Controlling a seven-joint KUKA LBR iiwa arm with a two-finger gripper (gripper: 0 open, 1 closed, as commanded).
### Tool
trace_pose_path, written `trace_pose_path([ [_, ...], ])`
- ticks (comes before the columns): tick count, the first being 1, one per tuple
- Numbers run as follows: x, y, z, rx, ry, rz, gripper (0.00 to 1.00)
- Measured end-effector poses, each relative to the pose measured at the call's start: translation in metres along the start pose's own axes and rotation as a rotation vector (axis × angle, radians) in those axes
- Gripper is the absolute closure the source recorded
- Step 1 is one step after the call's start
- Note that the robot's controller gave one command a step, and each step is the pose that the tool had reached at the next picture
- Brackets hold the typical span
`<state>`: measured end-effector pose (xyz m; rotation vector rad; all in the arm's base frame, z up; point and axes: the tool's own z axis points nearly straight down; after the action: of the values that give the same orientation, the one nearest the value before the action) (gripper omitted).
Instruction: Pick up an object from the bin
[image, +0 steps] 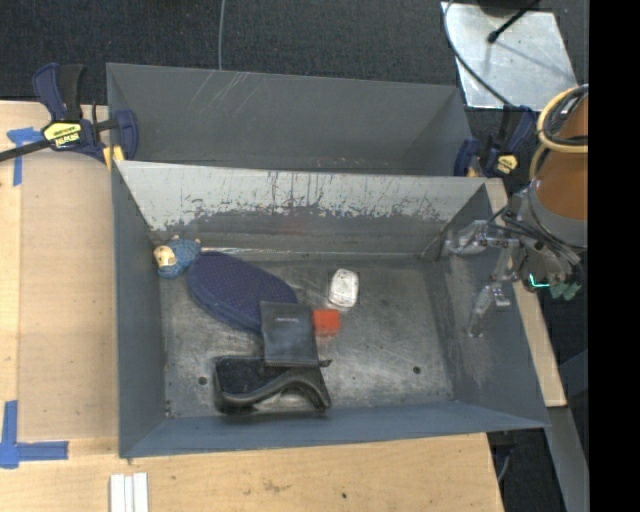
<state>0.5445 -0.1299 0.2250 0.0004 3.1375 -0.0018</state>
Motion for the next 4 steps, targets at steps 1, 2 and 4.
trace_pose_path([
  [1, -0.062, 0.032, 0.089, -0.002, 0.001, -0.257, 0.0],
  [2, -0.082, 0.102, 0.047, -0.003, -0.006, -0.325, 0.0],
  [4, -0.048, 0.263, 0.072, -0.006, -0.006, -0.235, 0.0],
])
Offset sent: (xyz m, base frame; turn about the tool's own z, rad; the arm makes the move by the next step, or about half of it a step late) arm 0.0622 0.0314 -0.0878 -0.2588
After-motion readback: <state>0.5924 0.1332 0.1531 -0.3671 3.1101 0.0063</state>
